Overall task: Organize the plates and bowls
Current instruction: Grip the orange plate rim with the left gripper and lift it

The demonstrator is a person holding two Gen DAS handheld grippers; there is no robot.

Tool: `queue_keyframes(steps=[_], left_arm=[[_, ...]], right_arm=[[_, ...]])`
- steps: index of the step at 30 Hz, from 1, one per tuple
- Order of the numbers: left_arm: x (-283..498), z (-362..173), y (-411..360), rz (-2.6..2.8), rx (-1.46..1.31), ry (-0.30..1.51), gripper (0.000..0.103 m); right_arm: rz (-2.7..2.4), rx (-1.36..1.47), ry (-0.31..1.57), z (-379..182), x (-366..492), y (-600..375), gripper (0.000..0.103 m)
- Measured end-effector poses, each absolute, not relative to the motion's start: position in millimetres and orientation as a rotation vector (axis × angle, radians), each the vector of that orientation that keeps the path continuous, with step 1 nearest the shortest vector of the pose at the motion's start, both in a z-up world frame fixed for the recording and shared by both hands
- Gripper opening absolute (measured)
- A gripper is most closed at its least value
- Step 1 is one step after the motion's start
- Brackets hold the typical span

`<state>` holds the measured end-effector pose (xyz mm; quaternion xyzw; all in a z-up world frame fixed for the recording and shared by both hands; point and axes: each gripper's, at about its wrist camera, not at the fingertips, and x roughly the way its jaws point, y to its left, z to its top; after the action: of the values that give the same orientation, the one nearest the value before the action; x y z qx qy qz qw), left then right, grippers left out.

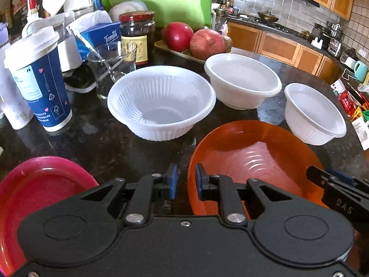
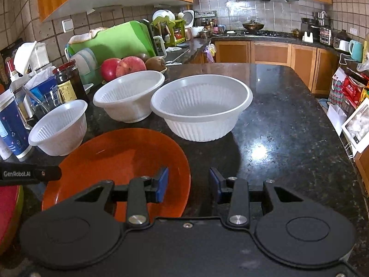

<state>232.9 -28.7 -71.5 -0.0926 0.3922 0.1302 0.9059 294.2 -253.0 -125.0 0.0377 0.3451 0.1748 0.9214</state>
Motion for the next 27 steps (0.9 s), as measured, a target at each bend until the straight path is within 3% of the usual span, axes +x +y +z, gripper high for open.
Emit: queue_keyframes(steps=[13, 20, 27], left_arm=[[242, -81, -30, 0.235, -0.19, 0.841, 0.026], [241, -81, -35, 0.224, -0.167, 0.832, 0.026], [235, -80, -42, 0.196, -0.161, 0.836, 0.022]], right_arm=[[0.351, 0.052, 0.709, -127, 295, -250, 0.037], [0.362, 0.043, 0.718, -127, 293, -250, 0.016], [0.335, 0.057, 0.73, -125, 285, -256, 0.015]])
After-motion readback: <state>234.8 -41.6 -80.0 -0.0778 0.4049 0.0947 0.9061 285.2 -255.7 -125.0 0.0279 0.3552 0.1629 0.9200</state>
